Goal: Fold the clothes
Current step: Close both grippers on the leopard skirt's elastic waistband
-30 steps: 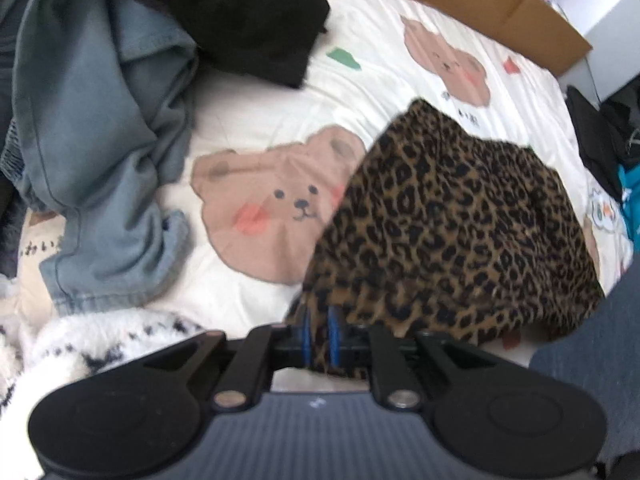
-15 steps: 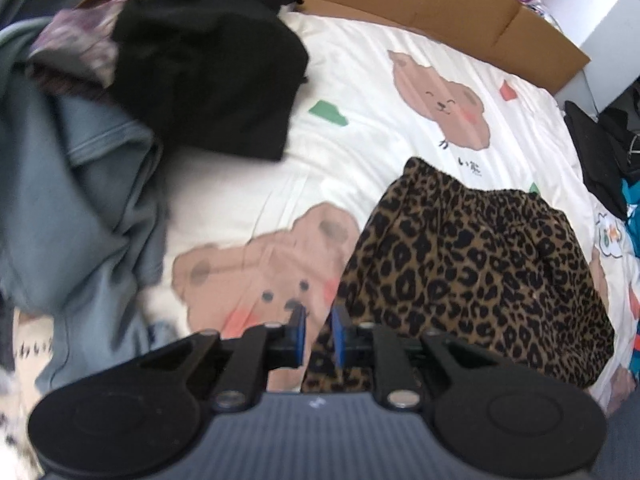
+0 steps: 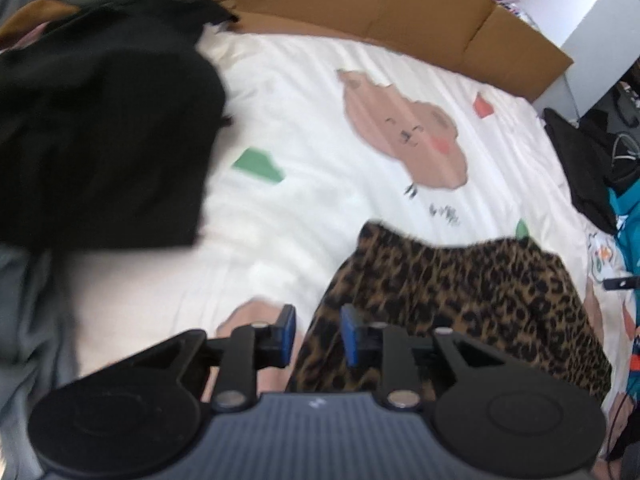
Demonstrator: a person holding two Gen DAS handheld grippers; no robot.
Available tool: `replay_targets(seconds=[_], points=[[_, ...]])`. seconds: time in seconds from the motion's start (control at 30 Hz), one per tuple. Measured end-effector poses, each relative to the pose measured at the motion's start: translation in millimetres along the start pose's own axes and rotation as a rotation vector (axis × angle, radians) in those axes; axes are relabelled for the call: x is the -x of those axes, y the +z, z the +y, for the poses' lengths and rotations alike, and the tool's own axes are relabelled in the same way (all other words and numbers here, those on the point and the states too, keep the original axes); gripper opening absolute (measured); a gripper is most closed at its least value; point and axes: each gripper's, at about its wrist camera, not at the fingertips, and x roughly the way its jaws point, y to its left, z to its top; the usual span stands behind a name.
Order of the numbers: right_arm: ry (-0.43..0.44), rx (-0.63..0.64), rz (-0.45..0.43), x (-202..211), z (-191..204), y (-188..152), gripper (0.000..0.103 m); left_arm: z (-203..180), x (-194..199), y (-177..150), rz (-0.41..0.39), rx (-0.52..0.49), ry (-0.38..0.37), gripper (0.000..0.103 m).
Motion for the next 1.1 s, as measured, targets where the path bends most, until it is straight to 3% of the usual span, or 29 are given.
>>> replay_targets(seconds=[0.07,0.4,0.83,0.9,0.97,1.1], points=[[0.012,0.014,0.002,-12.1,6.4,5.7,0.040,-4.7,-10.7,4.4,0.000,-0.007,-0.010,0.037],[0.061,0.104,0.029,-54.7,38.1,16.2,0.040,-27.5,-63.8,25.6,-0.002,-0.043,-0.054,0.039],[0.006,0.232,0.032,-89.6,64.7,30.4,0.040,-31.7,-108.3,28.4,0.019,-0.057,-0.081,0.043],[0.000,0.266,0.033,-92.2,70.6,29.3,0.040,-26.8,-109.1,25.6,0.015,-0.040,-0.095,0.038],[0.000,0.301,0.031,-92.9,76.4,28.4,0.040,-21.7,-109.1,22.2,0.016,-0.026,-0.087,0.015],[0.021,0.337,0.009,-84.0,79.6,33.3,0.040,-16.0,-98.1,15.0,-0.010,-0.008,-0.097,0.012]])
